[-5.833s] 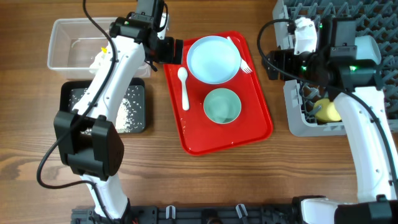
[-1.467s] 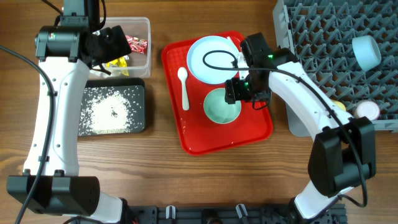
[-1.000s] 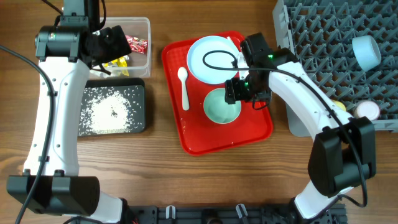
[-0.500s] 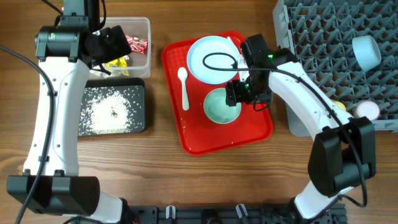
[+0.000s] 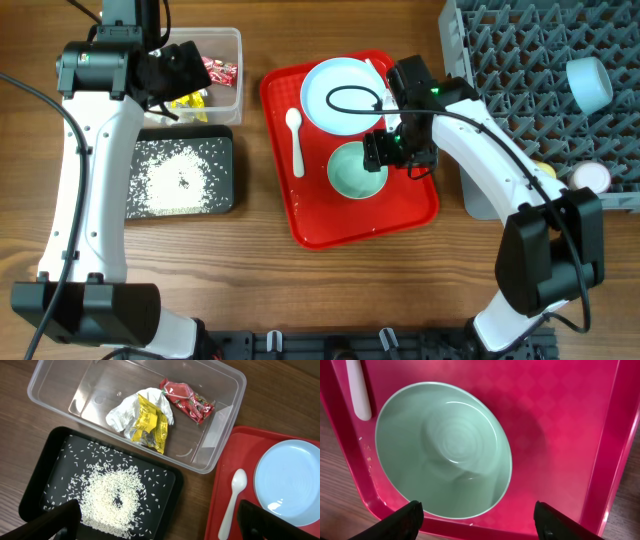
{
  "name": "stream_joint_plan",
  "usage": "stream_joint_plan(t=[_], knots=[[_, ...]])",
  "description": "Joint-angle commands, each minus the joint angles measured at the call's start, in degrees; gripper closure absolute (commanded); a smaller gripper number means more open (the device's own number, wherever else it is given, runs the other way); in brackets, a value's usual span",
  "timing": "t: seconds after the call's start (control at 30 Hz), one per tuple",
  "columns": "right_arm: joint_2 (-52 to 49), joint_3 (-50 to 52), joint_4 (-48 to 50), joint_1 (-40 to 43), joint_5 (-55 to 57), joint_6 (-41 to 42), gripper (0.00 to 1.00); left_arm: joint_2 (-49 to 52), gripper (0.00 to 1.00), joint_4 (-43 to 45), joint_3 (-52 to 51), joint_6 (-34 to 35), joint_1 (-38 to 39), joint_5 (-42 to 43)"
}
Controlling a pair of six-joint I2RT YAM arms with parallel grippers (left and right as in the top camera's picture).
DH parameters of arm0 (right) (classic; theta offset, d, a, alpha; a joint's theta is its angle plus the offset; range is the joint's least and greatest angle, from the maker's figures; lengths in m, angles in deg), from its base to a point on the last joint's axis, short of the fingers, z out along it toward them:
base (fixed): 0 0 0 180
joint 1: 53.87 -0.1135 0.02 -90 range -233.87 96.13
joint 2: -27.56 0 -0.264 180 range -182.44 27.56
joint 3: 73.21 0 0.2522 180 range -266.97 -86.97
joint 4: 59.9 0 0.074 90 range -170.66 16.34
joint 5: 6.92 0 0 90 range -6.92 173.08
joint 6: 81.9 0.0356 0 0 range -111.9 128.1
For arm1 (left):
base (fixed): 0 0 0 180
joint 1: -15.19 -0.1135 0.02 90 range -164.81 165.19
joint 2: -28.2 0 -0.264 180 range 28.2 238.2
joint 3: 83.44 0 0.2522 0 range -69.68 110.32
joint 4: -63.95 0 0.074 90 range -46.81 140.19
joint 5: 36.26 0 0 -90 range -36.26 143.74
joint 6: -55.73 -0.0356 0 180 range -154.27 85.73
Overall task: Sort waste into correct bins and load items into the dishwasher rack
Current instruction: 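Lower the right gripper and grasp the green bowl's rim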
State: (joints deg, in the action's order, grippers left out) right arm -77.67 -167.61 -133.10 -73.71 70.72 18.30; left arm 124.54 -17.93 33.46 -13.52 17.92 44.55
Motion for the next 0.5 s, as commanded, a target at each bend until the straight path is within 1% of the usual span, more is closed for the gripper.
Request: stream_joint_plan(t=[0.0, 0.47], knots=[[-1.44, 0.52, 0.57, -0.09, 0.31, -1.01, 0.24, 0.42, 0.00, 0.11, -0.04, 0.94, 0.04, -0.74], [-1.44, 0.52, 1.53, -0.09, 0.33, -1.07, 0.25, 0.42, 0.00, 0.11, -0.04, 0.94, 0.04, -0.74]])
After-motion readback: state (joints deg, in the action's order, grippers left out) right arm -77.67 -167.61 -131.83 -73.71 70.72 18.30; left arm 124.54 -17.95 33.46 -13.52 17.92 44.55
